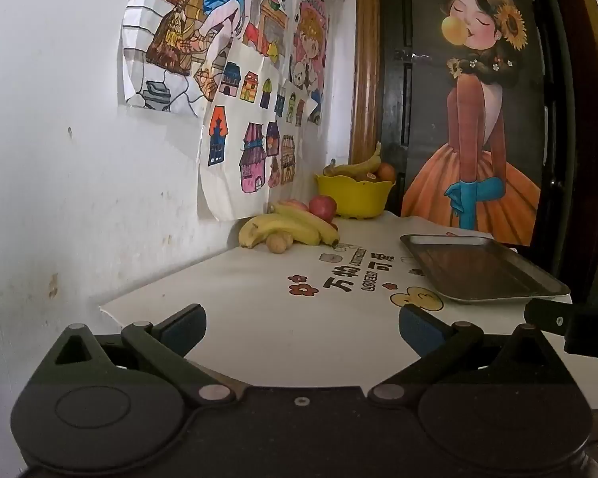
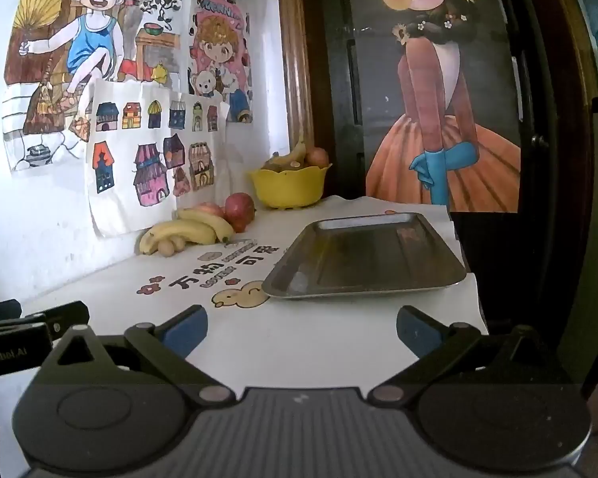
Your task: Organize fruits
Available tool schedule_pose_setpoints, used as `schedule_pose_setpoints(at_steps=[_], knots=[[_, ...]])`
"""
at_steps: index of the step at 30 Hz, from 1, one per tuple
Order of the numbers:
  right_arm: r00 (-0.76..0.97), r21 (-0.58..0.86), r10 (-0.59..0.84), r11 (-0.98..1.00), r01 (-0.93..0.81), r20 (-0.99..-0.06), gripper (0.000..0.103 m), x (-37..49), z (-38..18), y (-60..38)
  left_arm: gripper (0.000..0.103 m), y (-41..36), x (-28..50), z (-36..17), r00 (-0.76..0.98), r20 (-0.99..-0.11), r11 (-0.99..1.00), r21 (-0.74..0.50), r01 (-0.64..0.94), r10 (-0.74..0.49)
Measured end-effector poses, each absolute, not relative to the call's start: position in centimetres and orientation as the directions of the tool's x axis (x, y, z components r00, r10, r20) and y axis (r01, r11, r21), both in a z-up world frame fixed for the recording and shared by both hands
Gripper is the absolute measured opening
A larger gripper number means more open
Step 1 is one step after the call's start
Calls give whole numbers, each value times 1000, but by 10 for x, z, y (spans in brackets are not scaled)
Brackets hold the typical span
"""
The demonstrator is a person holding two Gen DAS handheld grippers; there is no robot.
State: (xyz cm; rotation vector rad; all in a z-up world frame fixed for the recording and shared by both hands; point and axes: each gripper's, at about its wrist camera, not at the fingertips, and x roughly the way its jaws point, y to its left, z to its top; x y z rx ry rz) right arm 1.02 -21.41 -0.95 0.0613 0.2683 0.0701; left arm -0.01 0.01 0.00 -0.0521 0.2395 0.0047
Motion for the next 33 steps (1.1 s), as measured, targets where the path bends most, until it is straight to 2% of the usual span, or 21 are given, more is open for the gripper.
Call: schedule_pose_setpoints(at_steps=[33], knots=[[962,79,78,995,-60,-263,103,8,-11,-211,102,5,1,-2,969,-246,998,-56,-15,1]])
